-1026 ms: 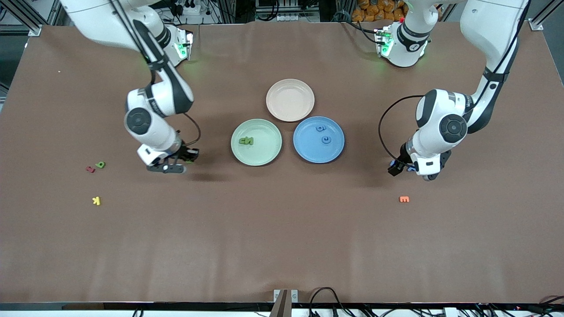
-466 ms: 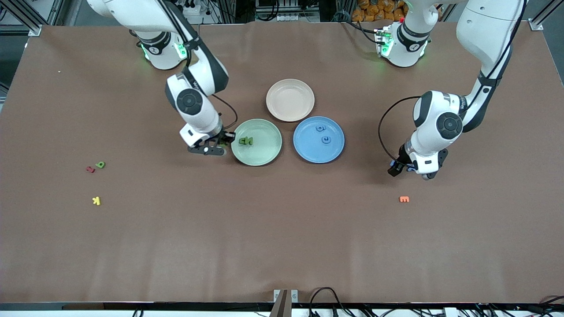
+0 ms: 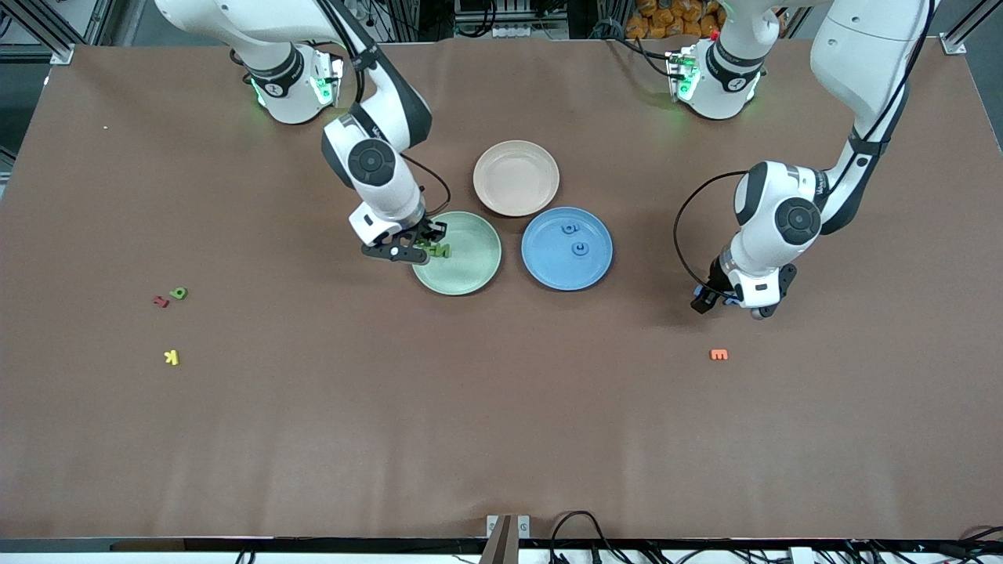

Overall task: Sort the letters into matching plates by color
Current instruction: 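Carry the green B to the green plate while the left gripper descends, then release the B on the green plate while the left gripper grasps the m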

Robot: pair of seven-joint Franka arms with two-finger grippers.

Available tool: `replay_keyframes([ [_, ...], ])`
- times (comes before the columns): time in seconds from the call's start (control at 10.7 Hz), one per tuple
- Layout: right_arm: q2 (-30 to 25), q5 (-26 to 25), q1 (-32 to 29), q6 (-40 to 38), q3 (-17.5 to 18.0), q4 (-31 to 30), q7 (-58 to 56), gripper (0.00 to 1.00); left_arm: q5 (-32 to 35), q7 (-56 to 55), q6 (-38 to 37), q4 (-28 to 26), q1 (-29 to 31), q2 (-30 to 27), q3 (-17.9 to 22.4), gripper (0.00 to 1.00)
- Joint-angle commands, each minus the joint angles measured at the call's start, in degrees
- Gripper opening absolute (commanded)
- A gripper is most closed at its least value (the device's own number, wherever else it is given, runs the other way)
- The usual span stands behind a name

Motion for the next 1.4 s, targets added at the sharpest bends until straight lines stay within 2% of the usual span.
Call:
replay_keyframes([
  [0.0,2.91,0.46,1.85,-1.0,-0.14,3.52,4.45,0.11,2.27,-0.95,2.67,-0.89,-1.2,0.72,1.75,0.76],
  [0.09,3.78,0.46,1.94,-1.09,-0.14,4.22,5.07,0.16,2.54,-0.95,3.11,-0.98,-1.2,0.98,2.01,0.74],
  [0.28,3.79,0.38,2.03,-1.09,-0.14,4.41,5.25,1.0,2.63,-0.95,3.12,-0.89,-1.2,1.07,2.1,0.66],
  [0.56,3.7,0.38,1.59,-1.18,-0.49,4.67,4.98,1.0,2.63,-0.95,3.2,-0.8,-1.2,1.25,2.19,0.65],
  [0.65,3.53,0.29,1.24,-1.35,-0.66,4.67,4.2,1.0,2.63,-0.95,3.2,-0.8,-1.29,1.25,2.1,0.61],
  [0.84,3.0,0.2,1.15,-3.19,-3.72,4.67,-0.96,1.0,2.89,-0.95,3.2,-0.72,-1.55,1.34,2.19,0.52],
  [0.93,2.83,0.2,1.15,-4.24,-5.83,4.67,-3.08,1.0,3.07,-0.95,3.2,-0.72,-1.55,1.25,2.1,0.45],
  [1.03,1.95,0.2,0.97,-4.34,-7.68,4.5,-5.97,1.0,3.07,-0.95,3.2,-0.72,-1.81,1.25,2.19,0.35],
  [1.21,0.72,0.2,-0.69,-6.79,-12.33,4.41,-13.09,1.0,3.76,-0.87,3.2,-0.63,-1.99,1.16,2.1,0.03],
  [1.31,0.28,0.29,-1.66,-7.58,-13.92,4.32,-15.99,1.0,5.16,-0.78,3.03,-0.63,-1.99,0.73,2.1,0.0],
])
